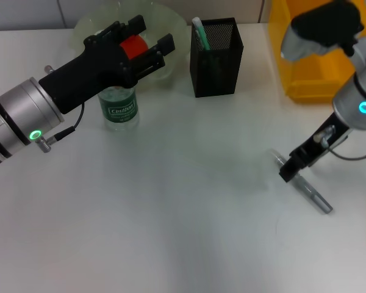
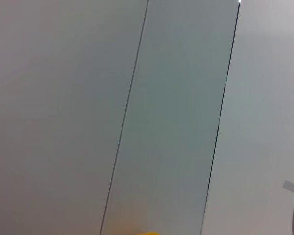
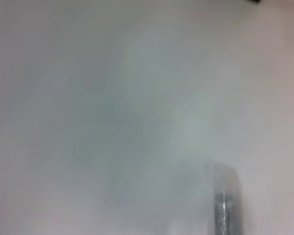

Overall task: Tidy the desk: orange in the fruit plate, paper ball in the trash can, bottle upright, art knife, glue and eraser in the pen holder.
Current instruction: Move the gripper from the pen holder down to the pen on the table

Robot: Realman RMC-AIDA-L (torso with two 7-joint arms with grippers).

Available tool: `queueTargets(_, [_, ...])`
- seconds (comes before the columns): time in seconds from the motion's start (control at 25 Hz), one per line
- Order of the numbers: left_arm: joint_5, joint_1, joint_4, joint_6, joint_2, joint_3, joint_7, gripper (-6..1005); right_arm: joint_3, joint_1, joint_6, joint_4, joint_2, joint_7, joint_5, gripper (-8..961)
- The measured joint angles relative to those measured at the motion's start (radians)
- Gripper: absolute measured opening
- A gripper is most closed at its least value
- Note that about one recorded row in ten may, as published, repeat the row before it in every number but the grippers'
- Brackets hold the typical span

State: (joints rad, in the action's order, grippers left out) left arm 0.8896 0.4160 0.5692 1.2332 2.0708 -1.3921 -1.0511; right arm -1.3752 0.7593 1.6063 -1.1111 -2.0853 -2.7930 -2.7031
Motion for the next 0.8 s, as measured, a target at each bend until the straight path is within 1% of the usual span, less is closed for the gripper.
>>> queueTargets(0.04, [0.0,0.0,0.0,0.0,0.0,0.0,0.0,771,-0.021,-0.003,-0.009,0.014,0.0,-0.012,-0.009,603])
queueTargets(0.16, [0.0,-0.001,0.0,0.0,0.0,0.0,0.0,771,-0.034,-0.006,-0.02,0.03,0.0,-0.018,-0.022,602])
queueTargets(0.44, [0.0,0.0,0.0,0.001,-0.001,0.001,0.0,771,-0.04,0.002,-0.051,0.073,-0.001,-0.019,-0.023,603])
queueTargets(0.64, [0.0,0.002,0.0,0.0,-0.002,0.001,0.0,771,-0.04,0.004,-0.064,0.079,-0.002,-0.019,-0.023,465])
queueTargets(0.8, [0.0,0.003,0.0,0.0,-0.001,0.001,0.0,771,-0.041,0.012,-0.069,0.096,-0.002,-0.019,-0.023,416])
